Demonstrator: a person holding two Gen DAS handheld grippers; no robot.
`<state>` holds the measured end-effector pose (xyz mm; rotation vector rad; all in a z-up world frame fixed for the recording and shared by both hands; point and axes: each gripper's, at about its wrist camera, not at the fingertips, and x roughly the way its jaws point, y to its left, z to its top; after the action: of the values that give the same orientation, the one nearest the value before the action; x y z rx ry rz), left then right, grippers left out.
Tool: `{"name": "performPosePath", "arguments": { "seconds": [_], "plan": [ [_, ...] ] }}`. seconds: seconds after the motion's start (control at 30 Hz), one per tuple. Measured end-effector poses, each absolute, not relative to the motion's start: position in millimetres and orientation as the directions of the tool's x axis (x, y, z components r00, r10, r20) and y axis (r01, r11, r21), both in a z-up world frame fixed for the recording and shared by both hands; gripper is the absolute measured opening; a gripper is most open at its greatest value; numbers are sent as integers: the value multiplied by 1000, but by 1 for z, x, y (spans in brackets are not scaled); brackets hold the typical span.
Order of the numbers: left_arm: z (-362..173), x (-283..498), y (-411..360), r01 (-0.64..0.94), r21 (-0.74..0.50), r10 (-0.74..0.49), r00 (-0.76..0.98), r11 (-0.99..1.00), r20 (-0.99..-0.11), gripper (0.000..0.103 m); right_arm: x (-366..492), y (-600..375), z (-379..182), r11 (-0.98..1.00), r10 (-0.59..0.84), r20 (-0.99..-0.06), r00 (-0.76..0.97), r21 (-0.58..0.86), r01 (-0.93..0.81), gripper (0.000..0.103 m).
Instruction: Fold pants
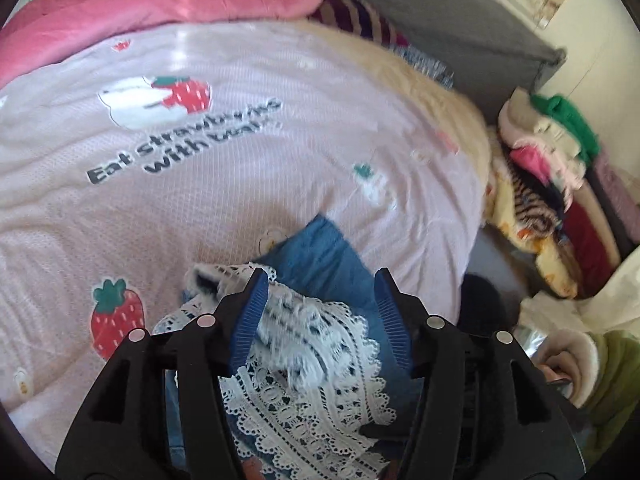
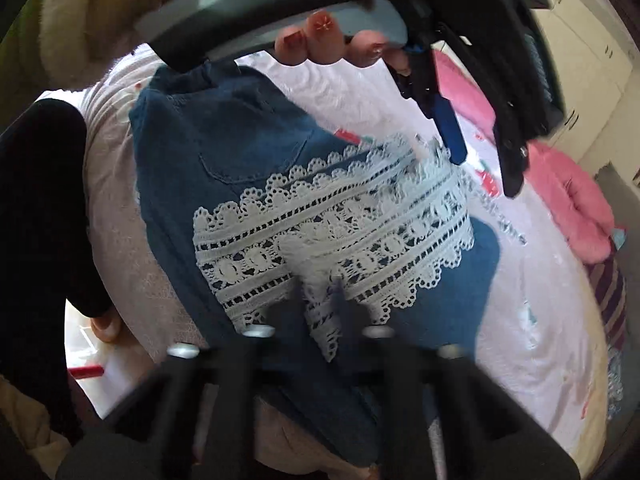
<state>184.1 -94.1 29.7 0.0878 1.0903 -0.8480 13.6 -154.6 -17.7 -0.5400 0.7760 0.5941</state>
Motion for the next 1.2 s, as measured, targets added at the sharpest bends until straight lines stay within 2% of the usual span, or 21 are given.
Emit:
{"name": "performPosePath", "arguments": {
  "seconds": [0.13, 0.27, 0.37, 0.43, 0.47, 0.53, 0.6, 0.63, 0.67, 0.77, 0.83, 0.87, 0.93, 1.03, 1.2],
  "plan": [
    [5, 189, -94, 610, -255, -450, 190, 750, -872, 47, 0, -174, 5, 700, 459, -750, 477, -25, -714, 6],
    [-3, 181, -88, 627, -229, -453, 223, 745, -863, 47, -5, -170, -4, 672, 476, -761, 441, -10, -741, 6],
    [-10, 173, -91, 653, -138, -413, 289, 745, -864, 47, 0, -165, -22, 674, 484, -773, 411, 30, -738, 15],
    [-15, 168, -91, 663, -87, -393, 328, 744, -859, 47, 0, -170, -21, 669, 521, -762, 385, 85, -738, 28],
    [-14, 167, -90, 665, -84, -402, 341, 742, -850, 47, -1, -175, -15, 661, 558, -749, 358, 140, -737, 36],
    [-6, 166, -79, 652, -116, -443, 363, 750, -820, 47, 0, -186, 0, 646, 618, -711, 336, 216, -732, 41],
    [10, 164, -62, 621, -166, -490, 397, 766, -776, 57, -3, -194, 14, 642, 646, -681, 344, 241, -728, 43],
    [20, 160, -51, 602, -180, -502, 423, 778, -754, 66, -2, -196, 19, 644, 651, -673, 350, 247, -724, 47],
    [32, 154, -34, 566, -180, -493, 467, 804, -734, 74, 2, -197, 27, 644, 662, -659, 356, 258, -720, 50],
    [58, 129, 11, 445, -147, -407, 575, 884, -710, 84, 15, -186, 37, 638, 676, -643, 360, 265, -723, 59],
    [69, 109, 39, 314, -80, -277, 654, 946, -704, 93, 23, -177, 44, 638, 673, -641, 369, 252, -727, 63],
    [72, 96, 56, 237, -52, -205, 684, 970, -700, 93, 30, -170, 46, 637, 672, -643, 368, 247, -731, 64],
    [73, 76, 85, 126, -54, -128, 699, 991, -704, 93, 43, -159, 51, 647, 661, -649, 377, 239, -724, 74],
    [67, 48, 120, 16, -111, -93, 679, 994, -729, 93, 73, -140, 63, 635, 677, -643, 359, 263, -726, 84],
    [45, 12, 147, -73, -160, -74, 656, 984, -751, 93, 119, -99, 75, 583, 700, -658, 278, 301, -755, 90]
  ]
}}
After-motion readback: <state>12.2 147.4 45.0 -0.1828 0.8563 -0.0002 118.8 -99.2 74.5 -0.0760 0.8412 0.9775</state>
